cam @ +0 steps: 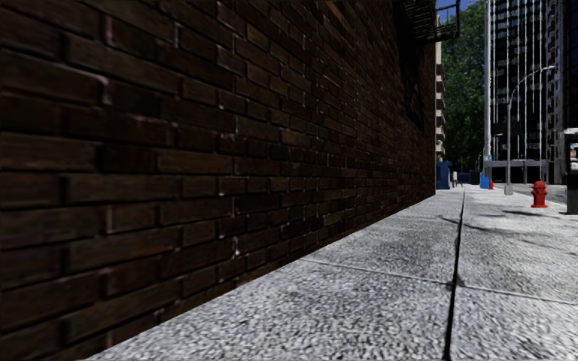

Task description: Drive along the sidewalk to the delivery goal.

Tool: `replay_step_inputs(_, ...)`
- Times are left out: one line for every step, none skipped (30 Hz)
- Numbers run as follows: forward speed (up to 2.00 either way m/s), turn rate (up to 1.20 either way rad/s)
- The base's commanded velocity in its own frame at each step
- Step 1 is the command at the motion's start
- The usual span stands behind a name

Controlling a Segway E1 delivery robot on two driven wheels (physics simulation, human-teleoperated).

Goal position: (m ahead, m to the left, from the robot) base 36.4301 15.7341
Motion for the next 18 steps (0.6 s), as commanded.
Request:
replay_step_inputs(1.63,-0.74)
replay_step_inputs(1.63,-0.74)
replay_step_inputs(1.63,-0.74)
replay_step_inputs(1.63,-0.74)
replay_step_inputs(1.63,-0.74)
replay_step_inputs(1.63,-0.74)
replay_step_inputs(1.63,-0.74)
replay_step_inputs(1.63,-0.74)
replay_step_inputs(1.63,-0.74)
replay_step_inputs(1.63,-0.74)
replay_step_inputs(1.63,-0.74)
replay_step_inputs(1.63,-0.72)
replay_step_inputs(1.63,-0.72)
replay_step_inputs(1.63,-0.66)
replay_step_inputs(1.63,-0.64)
replay_step_inputs(1.63,-0.64)
replay_step_inputs(1.63,-0.64)
replay_step_inputs(1.63,-0.64)
